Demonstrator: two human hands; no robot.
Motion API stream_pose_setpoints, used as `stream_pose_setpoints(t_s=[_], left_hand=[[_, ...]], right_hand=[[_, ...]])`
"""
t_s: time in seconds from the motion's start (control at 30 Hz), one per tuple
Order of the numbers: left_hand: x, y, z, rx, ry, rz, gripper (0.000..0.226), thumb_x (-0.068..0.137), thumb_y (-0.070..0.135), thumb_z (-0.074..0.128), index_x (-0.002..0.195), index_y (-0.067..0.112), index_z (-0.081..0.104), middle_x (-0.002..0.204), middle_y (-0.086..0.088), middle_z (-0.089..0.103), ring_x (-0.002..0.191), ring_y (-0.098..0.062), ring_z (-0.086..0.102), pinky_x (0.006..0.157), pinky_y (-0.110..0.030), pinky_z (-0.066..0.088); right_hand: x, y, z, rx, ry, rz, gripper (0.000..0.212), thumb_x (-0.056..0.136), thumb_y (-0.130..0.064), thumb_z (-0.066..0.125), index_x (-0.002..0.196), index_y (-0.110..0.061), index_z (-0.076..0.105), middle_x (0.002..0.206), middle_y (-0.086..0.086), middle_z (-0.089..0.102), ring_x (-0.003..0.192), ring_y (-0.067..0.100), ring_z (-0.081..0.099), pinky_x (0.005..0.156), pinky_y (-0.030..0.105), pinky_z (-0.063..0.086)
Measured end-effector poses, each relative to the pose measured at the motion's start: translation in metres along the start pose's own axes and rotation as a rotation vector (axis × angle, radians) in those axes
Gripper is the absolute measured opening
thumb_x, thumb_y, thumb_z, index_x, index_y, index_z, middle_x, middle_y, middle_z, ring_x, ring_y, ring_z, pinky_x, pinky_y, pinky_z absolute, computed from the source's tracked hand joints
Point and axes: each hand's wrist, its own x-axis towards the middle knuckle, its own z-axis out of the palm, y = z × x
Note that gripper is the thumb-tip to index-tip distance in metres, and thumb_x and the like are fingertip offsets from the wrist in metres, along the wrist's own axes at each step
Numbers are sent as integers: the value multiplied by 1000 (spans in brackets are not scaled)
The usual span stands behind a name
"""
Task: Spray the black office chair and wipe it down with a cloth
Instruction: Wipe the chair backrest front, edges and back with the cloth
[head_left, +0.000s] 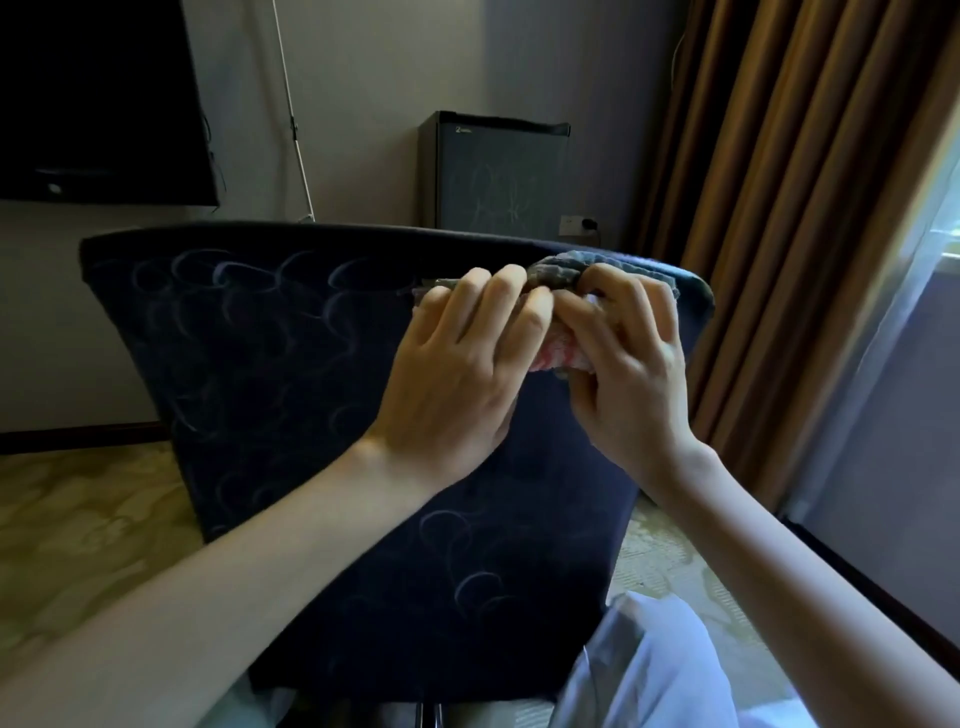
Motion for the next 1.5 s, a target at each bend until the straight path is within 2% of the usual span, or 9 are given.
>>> stream_pose_setpoints(t_s=[0.2, 0.43, 0.7, 0.87, 0.97, 1.03, 1.2, 1.33, 1.5], left_hand=[[-35, -7, 39, 7, 105, 66, 15, 95, -1, 55, 98, -2, 69, 100, -14, 68, 100, -28, 59, 82, -38, 52], [-119, 15, 81, -104, 16, 24, 12, 92, -1, 60, 98, 2, 69, 90, -9, 67, 98, -25, 58, 82, -37, 52], [-195, 39, 101, -133, -145, 84, 27, 96, 7, 51, 84, 8, 75, 83, -5, 69, 93, -21, 56, 73, -33, 55], [-173, 34, 86, -162, -153, 75, 13, 89, 6, 58, 96, 9, 69, 88, -4, 67, 88, -21, 59, 71, -34, 56], [-106, 30, 69, -144, -22, 35, 17, 90, 4, 56, 100, 6, 70, 92, -8, 67, 91, -24, 58, 74, -37, 55], [-48, 27, 54, -122, 77, 45, 16, 91, 2, 57, 99, 4, 70, 95, -10, 67, 91, -26, 60, 76, -37, 54], [47, 29, 25, -146, 173, 95, 20, 90, -5, 52, 99, 0, 69, 96, -13, 66, 88, -30, 63, 83, -38, 53], [46, 33, 30, -139, 163, 83, 22, 90, -6, 50, 104, -1, 67, 97, -13, 66, 90, -30, 63, 85, -37, 52], [8, 44, 58, -149, 106, 77, 22, 96, -3, 49, 102, 2, 69, 88, -9, 65, 85, -26, 64, 75, -36, 55]], right_hand=[[-38, 3, 27, 4, -59, -17, 26, 83, -4, 59, 107, -3, 70, 110, 20, 62, 95, 35, 52, 89, 36, 43], [-131, -7, 62, 103, -212, 54, 32, 81, -6, 58, 112, -7, 61, 111, 13, 56, 93, 33, 53, 89, 35, 43], [-231, -30, 83, 151, -377, 104, 28, 95, -11, 40, 117, -5, 57, 120, 9, 50, 91, 29, 53, 83, 39, 48], [-197, -28, 61, 187, -329, 61, 27, 96, -7, 40, 118, -5, 55, 117, 10, 49, 94, 28, 51, 89, 35, 45], [-136, -8, 35, 159, -239, 119, 40, 81, -3, 48, 121, -6, 53, 119, 14, 51, 103, 32, 48, 101, 33, 36], [-89, 12, 13, 106, -164, 145, 47, 74, 2, 53, 121, -3, 55, 117, 20, 55, 104, 36, 49, 100, 38, 38], [-11, 53, -38, -24, -39, 45, 30, 90, -12, 62, 119, -5, 64, 117, 17, 59, 103, 35, 50, 93, 38, 41], [-11, 66, -43, -40, -121, 21, 38, 84, -4, 68, 122, -8, 63, 123, 15, 56, 106, 38, 50, 96, 34, 39], [-51, 72, -24, -48, -139, 22, 29, 88, -7, 63, 117, -5, 66, 118, 18, 59, 104, 37, 50, 101, 36, 38]])
